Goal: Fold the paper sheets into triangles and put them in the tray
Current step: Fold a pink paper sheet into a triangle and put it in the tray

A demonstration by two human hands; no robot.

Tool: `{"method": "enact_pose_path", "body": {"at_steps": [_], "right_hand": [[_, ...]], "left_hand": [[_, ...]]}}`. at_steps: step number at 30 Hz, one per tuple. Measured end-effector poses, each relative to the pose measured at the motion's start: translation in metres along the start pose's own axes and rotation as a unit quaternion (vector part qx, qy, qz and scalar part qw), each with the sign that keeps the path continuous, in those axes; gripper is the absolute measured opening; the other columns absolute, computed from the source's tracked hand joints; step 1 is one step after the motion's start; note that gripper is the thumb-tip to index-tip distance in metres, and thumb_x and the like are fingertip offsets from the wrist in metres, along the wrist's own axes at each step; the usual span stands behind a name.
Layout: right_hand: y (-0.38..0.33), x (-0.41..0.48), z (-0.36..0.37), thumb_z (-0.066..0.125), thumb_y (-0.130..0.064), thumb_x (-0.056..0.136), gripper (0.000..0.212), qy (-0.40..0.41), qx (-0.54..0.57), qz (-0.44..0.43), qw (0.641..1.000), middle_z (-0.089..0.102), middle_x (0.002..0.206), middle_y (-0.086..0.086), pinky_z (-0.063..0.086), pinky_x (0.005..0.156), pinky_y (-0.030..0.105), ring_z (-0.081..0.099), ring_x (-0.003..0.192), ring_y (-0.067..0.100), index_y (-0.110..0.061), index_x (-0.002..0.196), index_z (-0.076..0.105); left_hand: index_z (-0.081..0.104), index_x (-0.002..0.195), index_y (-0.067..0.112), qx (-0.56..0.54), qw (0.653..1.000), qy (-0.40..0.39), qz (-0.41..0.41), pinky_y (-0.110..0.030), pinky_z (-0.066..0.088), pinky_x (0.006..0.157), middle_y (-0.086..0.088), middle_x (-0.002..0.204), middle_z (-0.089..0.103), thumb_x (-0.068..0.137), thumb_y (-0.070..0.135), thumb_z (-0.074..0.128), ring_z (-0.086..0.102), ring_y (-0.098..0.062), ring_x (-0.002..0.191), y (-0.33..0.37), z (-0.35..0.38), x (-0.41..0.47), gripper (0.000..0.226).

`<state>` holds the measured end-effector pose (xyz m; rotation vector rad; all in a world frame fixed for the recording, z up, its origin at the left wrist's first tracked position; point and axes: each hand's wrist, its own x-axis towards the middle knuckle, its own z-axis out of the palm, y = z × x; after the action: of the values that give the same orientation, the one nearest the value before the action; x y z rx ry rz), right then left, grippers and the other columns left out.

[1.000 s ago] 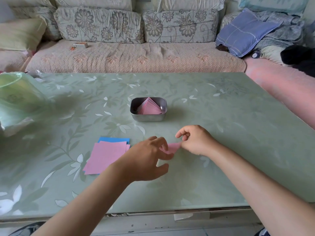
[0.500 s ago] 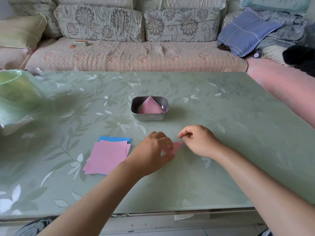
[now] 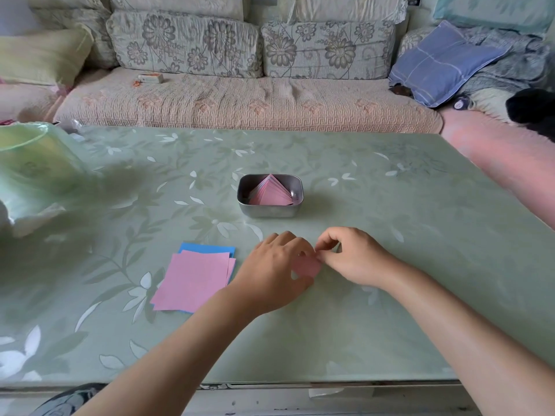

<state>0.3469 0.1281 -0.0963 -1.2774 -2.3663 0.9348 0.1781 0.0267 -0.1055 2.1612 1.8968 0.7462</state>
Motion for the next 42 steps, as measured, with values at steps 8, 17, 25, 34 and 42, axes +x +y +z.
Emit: {"method": "enact_pose_path", "body": {"at_steps": [8,17,25,34,42], "right_hand": [[-0.013,0.001,-0.006,0.064,-0.010,0.087,0.013,-0.014,0.216,0.106,0.971,0.067,0.075,0.000,0.037,0.046,0.017,0.051,0.049,0.009,-0.021,0.096,0.066],[-0.023,-0.004,-0.008,0.063,-0.021,0.095,0.012,0.016,0.245,0.026,0.969,0.062,0.074,-0.009,0.040,0.053,0.010,0.054,0.060,0.007,-0.015,0.089,0.071],[-0.025,-0.007,-0.006,0.066,-0.017,0.093,0.016,0.016,0.203,-0.012,0.979,0.058,0.056,-0.016,0.041,0.055,0.011,0.052,0.056,0.008,-0.019,0.077,0.069],[-0.027,-0.010,0.002,0.067,-0.014,0.086,0.018,0.040,0.193,-0.039,0.980,0.065,0.062,-0.014,0.038,0.054,0.008,0.054,0.053,-0.003,-0.021,0.070,0.068],[-0.029,-0.011,0.006,0.063,-0.035,0.070,0.009,0.071,0.118,-0.067,0.988,0.066,0.061,-0.005,0.043,0.054,0.019,0.052,0.053,0.005,-0.027,0.067,0.068]], "left_hand": [[0.066,0.111,0.031,0.055,0.994,0.059,0.077,-0.034,0.046,0.092,0.014,0.118,0.061,0.073,0.048,0.078,0.055,-0.013,0.107,-0.005,-0.012,0.001,0.044],[0.074,0.087,0.030,-0.172,0.976,0.093,-0.096,-0.026,0.054,0.076,0.020,0.080,0.072,0.088,0.031,0.070,0.066,0.003,0.076,-0.004,-0.015,0.007,0.004],[0.075,0.075,0.028,-0.314,0.924,0.060,-0.212,-0.039,0.056,0.074,0.010,0.071,0.073,0.086,0.031,0.070,0.067,-0.009,0.067,-0.002,-0.020,0.010,0.012],[0.076,0.074,0.029,-0.278,0.937,0.070,-0.197,-0.029,0.057,0.067,0.017,0.072,0.073,0.084,0.028,0.074,0.069,-0.003,0.069,-0.002,-0.020,0.010,0.010],[0.075,0.074,0.031,-0.247,0.951,0.065,-0.171,-0.031,0.058,0.065,0.021,0.073,0.073,0.081,0.029,0.071,0.068,0.002,0.068,0.001,-0.020,0.006,0.008]]}}
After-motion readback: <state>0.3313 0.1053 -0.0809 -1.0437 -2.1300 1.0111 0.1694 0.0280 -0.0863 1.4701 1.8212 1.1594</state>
